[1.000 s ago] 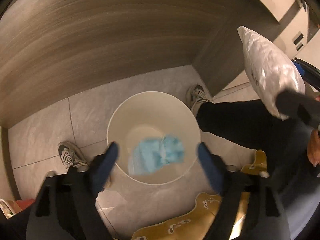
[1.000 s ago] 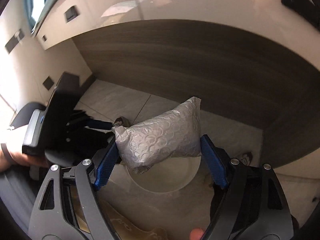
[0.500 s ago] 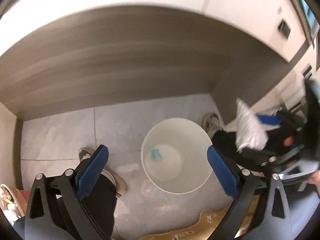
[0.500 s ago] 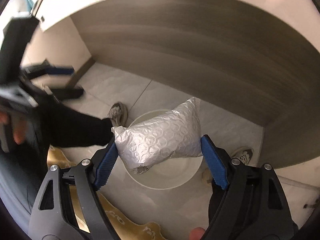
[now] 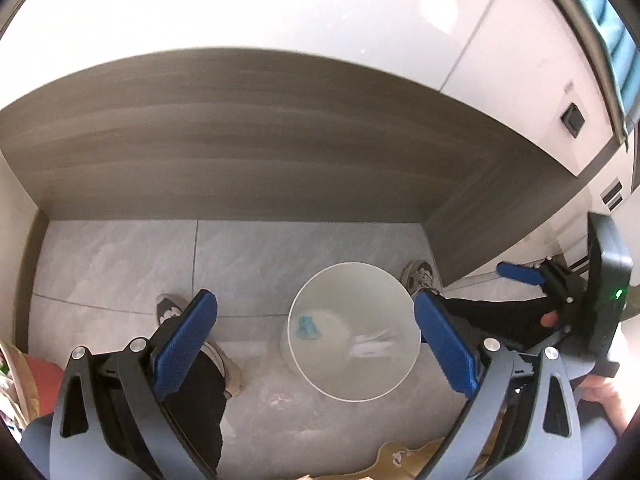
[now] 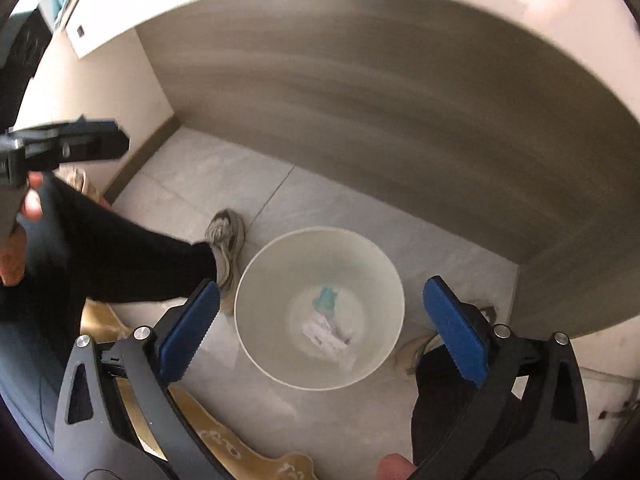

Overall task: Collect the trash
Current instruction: 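Move both tools back up to the trash pile on the bed, then grasp the white foam piece with the left tool while the right tool grasps white paper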

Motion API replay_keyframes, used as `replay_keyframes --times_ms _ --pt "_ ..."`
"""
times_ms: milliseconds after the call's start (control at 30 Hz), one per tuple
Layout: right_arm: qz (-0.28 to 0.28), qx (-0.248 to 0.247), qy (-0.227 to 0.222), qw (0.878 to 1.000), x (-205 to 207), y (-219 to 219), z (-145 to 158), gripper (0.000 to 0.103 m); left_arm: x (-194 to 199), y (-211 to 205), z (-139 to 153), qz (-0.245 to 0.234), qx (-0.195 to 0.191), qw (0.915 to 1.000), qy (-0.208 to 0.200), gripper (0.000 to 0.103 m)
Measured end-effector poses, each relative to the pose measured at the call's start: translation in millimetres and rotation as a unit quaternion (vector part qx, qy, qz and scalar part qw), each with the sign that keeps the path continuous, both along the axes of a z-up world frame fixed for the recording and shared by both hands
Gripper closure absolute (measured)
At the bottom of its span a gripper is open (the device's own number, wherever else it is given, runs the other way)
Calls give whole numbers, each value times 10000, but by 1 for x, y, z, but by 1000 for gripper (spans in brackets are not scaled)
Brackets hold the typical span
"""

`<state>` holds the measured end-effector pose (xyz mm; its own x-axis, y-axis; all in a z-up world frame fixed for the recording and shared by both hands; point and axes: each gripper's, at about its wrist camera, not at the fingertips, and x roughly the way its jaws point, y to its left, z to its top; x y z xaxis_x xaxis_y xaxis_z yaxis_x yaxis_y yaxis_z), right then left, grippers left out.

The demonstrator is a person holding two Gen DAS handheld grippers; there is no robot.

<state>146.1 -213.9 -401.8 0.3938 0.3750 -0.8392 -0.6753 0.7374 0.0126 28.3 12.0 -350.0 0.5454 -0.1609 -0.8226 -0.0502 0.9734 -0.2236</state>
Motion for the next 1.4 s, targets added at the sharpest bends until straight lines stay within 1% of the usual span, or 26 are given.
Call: replay_keyframes --times_ms 33,167,233,300,400,500,533,600,667,700,733,833,867,933,967,1067,1133,1167,1233,1267,1333,1400 --pt "-50 68 -77 9999 -2 -3 7 5 -4 -2 4 -3 78 9999 -63 6" --pt "-222 534 -399 9975 -15 -13 42 5 -20 -13 43 -125 166 9984 -522 6" --pt "-299 897 -485 9943 -21 -23 71 5 -25 -16 67 -216 245 9965 -775 6" --pt "-348 1273 -631 9892 -24 -31 106 5 -26 -17 98 -306 317 9933 -1066 6" --pt "-348 1679 -1039 9797 -26 -39 165 5 -20 -15 148 -304 529 9869 -1492 6" --pt "-387 1705 -1561 9721 -22 -40 220 5 -4 -13 193 -144 871 9798 -1793 6" --pt "-383 1691 -1698 9701 -19 -39 234 5 4 -12 205 -99 960 9775 -1875 6" --pt "-399 1560 -1828 9699 -15 -35 252 5 22 -8 227 -32 1101 9739 -1985 6" --pt "-446 1485 -1934 9688 -4 -35 263 5 46 -4 243 100 1246 9724 -1972 6" --pt "-464 1495 -1932 9686 -6 -36 271 5 60 -3 249 155 1273 9724 -1948 6" --pt "-494 1548 -1889 9685 0 -37 273 5 68 -3 258 171 1264 9731 -1917 6" --pt "-613 1801 -1686 9672 20 -37 274 5 112 8 276 254 1145 9766 -1803 6" --pt "-633 1838 -1628 9673 32 -33 269 5 127 10 277 273 1091 9785 -1730 6" --pt "-639 1858 -1569 9679 39 -25 266 5 157 9 275 271 983 9824 -1565 6" --pt "-629 1856 -1550 9683 44 -25 265 5 170 9 270 263 929 9842 -1487 6" --pt "-545 1855 -1491 9697 57 -21 266 5 204 10 265 283 776 9889 -1234 6" --pt "-487 1825 -1505 9704 61 -15 267 5 215 11 261 190 537 9932 -1015 6" --pt "-461 1822 -1505 9706 63 -14 267 5 217 11 263 174 511 9930 -1054 6" --pt "-420 1842 -1486 9707 67 -12 268 5 222 8 265 238 678 9914 -1098 6" --pt "-399 1843 -1477 9709 69 -10 269 5 226 7 264 292 780 9913 -1021 6" --pt "-380 1831 -1492 9710 73 -7 270 5 233 8 260 350 745 9930 -843 6" --pt "-343 1852 -1499 9706 76 -5 273 5 236 10 258 353 663 9942 -767 7"
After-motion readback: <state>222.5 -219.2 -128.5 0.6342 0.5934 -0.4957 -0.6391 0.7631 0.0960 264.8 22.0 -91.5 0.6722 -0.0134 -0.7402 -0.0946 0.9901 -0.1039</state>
